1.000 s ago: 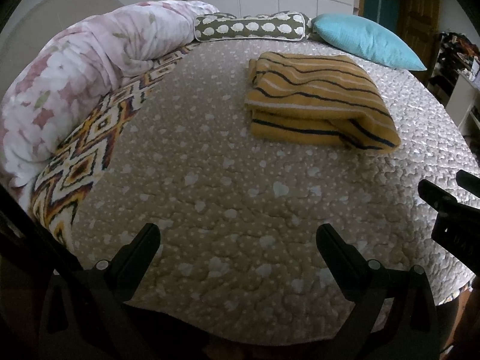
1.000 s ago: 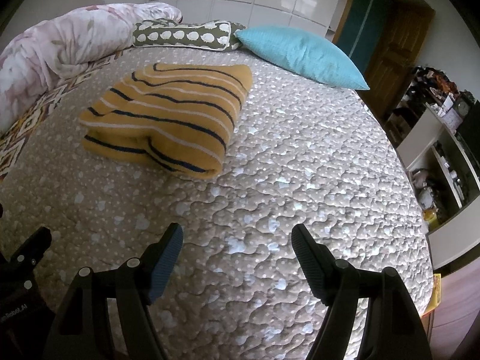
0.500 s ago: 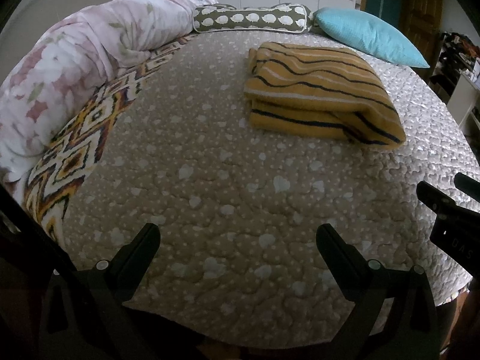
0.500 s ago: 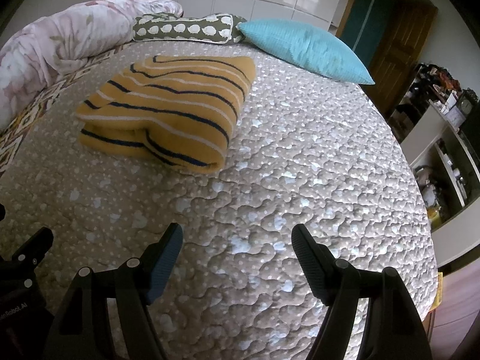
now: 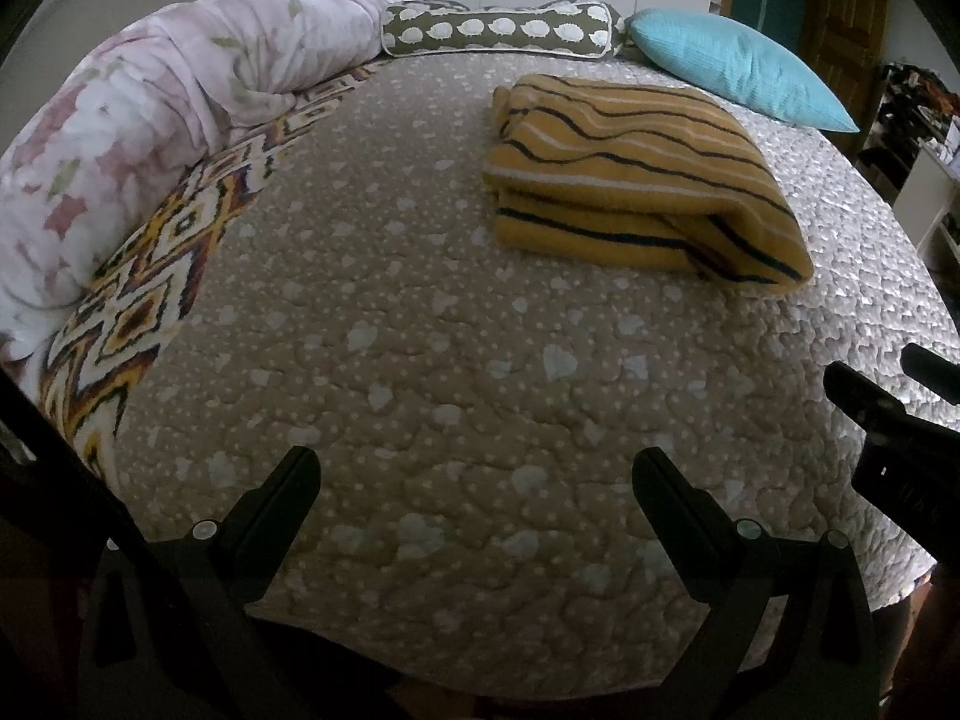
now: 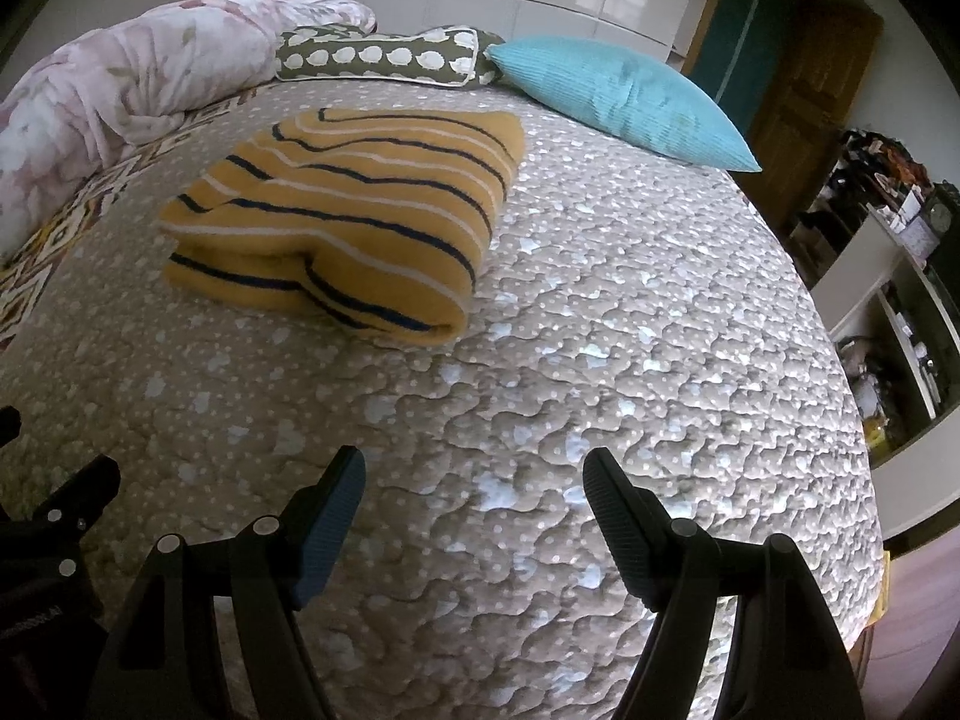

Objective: Fold small clothes

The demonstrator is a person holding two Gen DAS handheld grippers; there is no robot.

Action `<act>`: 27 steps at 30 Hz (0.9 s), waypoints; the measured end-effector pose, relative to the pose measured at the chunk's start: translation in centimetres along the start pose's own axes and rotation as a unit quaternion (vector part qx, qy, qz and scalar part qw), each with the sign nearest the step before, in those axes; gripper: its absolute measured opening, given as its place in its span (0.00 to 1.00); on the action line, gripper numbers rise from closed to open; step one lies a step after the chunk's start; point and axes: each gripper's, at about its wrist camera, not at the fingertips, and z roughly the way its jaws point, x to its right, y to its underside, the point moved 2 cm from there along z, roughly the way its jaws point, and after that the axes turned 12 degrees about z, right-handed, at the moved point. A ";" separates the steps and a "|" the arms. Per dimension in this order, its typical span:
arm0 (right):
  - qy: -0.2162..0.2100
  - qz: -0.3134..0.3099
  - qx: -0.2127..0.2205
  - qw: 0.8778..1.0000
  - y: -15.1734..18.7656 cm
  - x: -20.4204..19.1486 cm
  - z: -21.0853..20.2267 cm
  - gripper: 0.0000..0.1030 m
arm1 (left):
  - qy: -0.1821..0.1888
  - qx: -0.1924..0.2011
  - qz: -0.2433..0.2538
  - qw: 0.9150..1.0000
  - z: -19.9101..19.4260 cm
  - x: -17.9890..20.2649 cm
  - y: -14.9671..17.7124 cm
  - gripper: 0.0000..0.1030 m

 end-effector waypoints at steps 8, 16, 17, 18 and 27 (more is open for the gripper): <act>-0.003 -0.001 0.000 1.000 0.0 0.0 0.1 0.77 | 0.003 -0.003 -0.001 1.000 0.2 0.0 0.1 1.00; -0.006 -0.003 0.001 1.000 0.1 -0.2 0.1 0.77 | 0.007 -0.005 -0.002 1.000 0.3 0.1 0.1 1.00; -0.006 -0.003 0.002 1.000 0.1 -0.3 0.1 0.77 | 0.008 -0.005 -0.002 1.000 0.4 0.2 0.1 1.00; -0.007 -0.003 0.003 1.000 0.2 -0.3 0.0 0.77 | 0.008 -0.004 -0.002 1.000 0.4 0.2 0.1 1.00; -0.012 -0.006 0.008 1.000 0.0 -0.6 -0.1 0.77 | 0.016 -0.003 -0.008 1.000 0.4 0.1 -0.2 1.00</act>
